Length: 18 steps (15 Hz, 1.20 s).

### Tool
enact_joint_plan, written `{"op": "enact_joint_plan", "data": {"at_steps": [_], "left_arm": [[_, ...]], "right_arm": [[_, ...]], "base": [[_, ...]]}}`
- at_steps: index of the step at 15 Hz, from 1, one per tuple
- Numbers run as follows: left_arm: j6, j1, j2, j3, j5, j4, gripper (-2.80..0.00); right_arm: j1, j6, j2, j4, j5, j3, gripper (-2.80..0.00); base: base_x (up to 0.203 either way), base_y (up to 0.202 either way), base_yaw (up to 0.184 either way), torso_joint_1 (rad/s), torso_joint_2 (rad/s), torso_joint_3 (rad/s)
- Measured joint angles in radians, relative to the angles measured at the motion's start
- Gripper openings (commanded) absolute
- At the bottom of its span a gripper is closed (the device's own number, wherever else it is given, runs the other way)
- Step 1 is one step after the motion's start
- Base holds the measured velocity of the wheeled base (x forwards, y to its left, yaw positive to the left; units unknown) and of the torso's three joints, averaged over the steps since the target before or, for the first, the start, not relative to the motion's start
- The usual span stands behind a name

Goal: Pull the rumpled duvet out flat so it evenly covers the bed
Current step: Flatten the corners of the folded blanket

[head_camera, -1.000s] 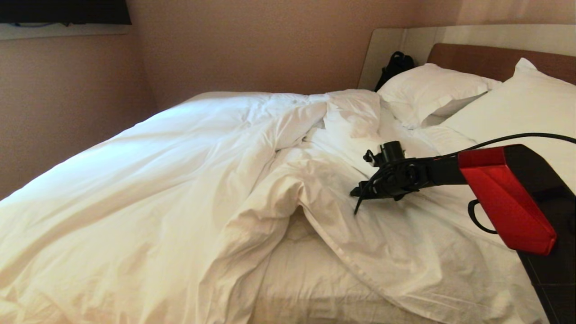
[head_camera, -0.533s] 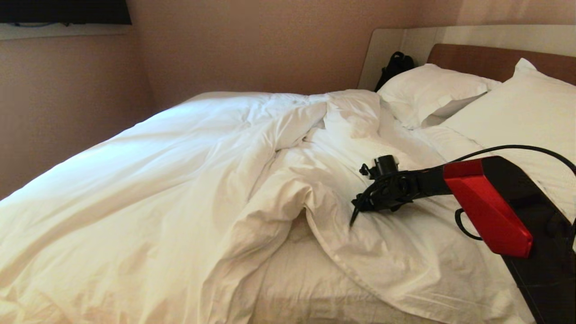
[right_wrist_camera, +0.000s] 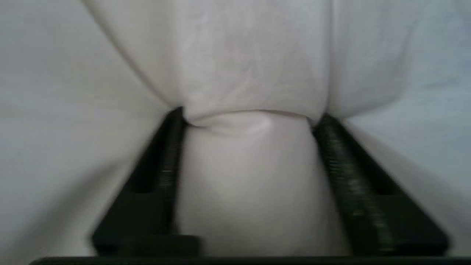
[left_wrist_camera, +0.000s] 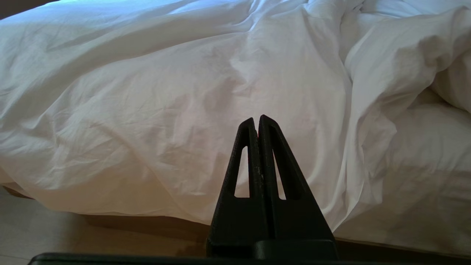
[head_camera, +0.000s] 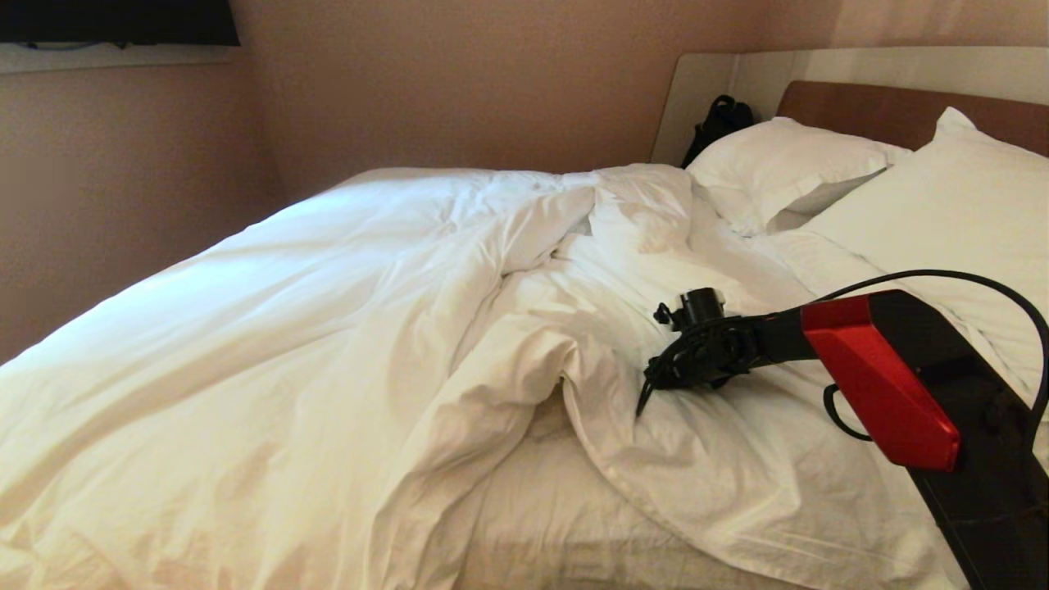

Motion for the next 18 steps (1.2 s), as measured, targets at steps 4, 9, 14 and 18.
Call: {"op": "enact_joint_plan", "data": {"at_steps": [4, 9, 14, 18], "left_arm": [[0.000, 0.000, 0.000, 0.000, 0.000, 0.000, -2.80], [0.000, 0.000, 0.000, 0.000, 0.000, 0.000, -2.80], [0.000, 0.000, 0.000, 0.000, 0.000, 0.000, -2.80], [0.000, 0.000, 0.000, 0.000, 0.000, 0.000, -2.80]], "right_arm": [[-0.008, 0.006, -0.011, 0.003, 0.002, 0.002, -2.80], [-0.025, 0.030, -0.075, 0.025, 0.003, 0.009, -2.80], [-0.073, 0.033, -0.186, 0.094, 0.006, 0.011, -2.80], [-0.110, 0.025, -0.267, 0.197, 0.017, 0.022, -2.80]], "base": [[0.000, 0.000, 0.000, 0.000, 0.00, 0.000], [0.000, 0.000, 0.000, 0.000, 0.00, 0.000], [0.000, 0.000, 0.000, 0.000, 0.00, 0.000], [0.000, 0.000, 0.000, 0.000, 0.00, 0.000]]}}
